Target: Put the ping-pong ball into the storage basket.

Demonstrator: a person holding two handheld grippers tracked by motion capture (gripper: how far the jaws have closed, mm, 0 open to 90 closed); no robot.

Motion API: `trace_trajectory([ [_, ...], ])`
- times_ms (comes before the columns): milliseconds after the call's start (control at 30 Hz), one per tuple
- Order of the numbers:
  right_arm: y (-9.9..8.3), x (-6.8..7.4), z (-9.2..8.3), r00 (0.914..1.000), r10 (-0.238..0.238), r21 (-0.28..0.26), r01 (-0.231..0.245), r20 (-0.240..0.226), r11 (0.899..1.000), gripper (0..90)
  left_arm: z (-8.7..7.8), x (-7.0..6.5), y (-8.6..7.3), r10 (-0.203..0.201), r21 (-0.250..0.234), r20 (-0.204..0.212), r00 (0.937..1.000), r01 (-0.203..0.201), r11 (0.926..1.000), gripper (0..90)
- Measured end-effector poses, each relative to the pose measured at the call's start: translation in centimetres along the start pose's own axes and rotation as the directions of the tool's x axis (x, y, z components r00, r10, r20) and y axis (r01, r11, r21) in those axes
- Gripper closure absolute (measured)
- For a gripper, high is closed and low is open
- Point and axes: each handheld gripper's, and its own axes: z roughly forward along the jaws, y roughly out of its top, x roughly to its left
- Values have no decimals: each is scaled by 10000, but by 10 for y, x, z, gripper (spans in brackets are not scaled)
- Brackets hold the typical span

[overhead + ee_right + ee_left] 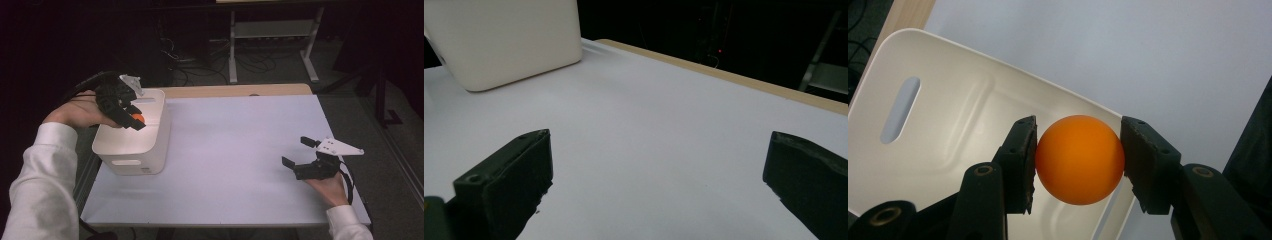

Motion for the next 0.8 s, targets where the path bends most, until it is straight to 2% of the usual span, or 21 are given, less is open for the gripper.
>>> trace_trajectory([
  [133,0,0,0,9999,-100,-17,100,72,9999,0,1,0,-1,-19,-62,22,10000,20,10000,503],
  [200,0,0,-1,10000,-6,0,6,88,10000,0,4,0,-1,18,-52,66,10000,-17,10000,503],
  [333,0,-1,-2,9998,-82,-22,82,161,10000,0,8,-1,-2,69,46,69,10000,-69,10000,501],
  [367,0,-1,-2,9998,-76,-48,77,184,10000,0,10,-1,-2,195,221,65,9998,-196,9996,501],
  [467,0,-1,-3,9998,42,0,-42,181,10000,0,13,-1,-2,231,291,115,9997,-234,9993,501],
  [600,0,-2,-3,9998,-74,-34,75,200,10000,0,17,-1,-3,264,331,168,9995,-269,9991,501],
  [800,0,-3,-3,9997,-67,-66,68,232,10000,0,26,0,-6,172,361,252,9995,-181,9992,499],
])
